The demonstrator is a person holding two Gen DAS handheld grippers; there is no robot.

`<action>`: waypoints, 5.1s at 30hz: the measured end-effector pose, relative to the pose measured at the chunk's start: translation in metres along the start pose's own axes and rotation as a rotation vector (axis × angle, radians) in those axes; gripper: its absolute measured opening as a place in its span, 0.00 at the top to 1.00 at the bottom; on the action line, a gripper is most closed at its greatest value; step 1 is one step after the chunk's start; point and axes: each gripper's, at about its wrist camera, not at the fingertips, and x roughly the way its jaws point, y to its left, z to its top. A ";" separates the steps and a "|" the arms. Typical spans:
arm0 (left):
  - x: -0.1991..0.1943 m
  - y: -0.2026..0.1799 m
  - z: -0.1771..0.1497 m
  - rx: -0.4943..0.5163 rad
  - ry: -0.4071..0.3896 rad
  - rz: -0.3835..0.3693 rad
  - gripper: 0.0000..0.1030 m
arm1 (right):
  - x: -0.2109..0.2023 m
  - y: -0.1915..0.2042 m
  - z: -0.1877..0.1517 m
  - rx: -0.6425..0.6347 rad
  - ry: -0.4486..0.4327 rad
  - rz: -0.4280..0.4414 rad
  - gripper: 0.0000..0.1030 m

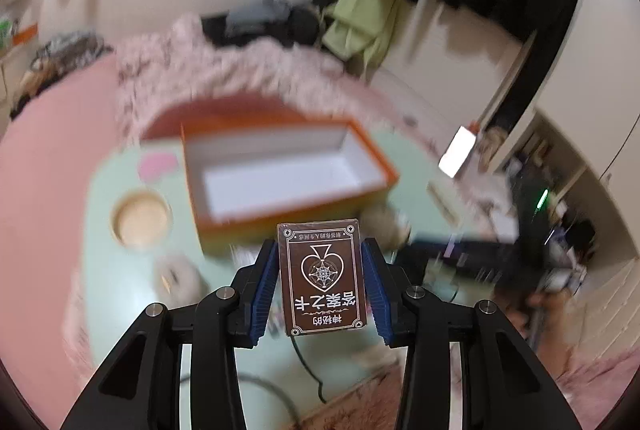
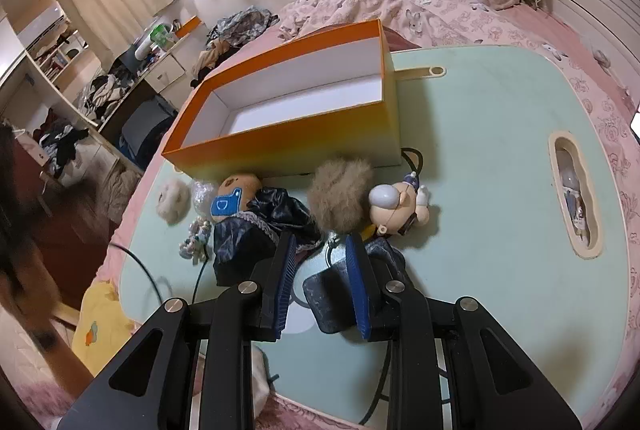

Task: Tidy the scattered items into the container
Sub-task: 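Grasp the brown card box with the left gripper, lift it out onto the table, then reach the right gripper into the box toward the small silver metal piece, then close the right gripper on the small silver metal piece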

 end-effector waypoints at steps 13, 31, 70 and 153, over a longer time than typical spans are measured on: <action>0.060 0.003 -0.046 -0.020 0.053 0.081 0.49 | -0.016 0.010 0.045 -0.010 -0.003 -0.213 0.74; 0.040 -0.009 -0.069 -0.028 -0.238 0.134 0.28 | 0.075 0.071 0.118 -0.128 0.160 -0.234 0.74; 0.039 0.011 -0.078 -0.141 -0.270 0.082 0.27 | 0.182 0.124 0.133 -0.074 0.592 0.221 0.73; 0.046 0.028 -0.081 -0.222 -0.224 0.038 0.25 | 0.196 0.089 0.159 -0.273 0.948 0.048 0.69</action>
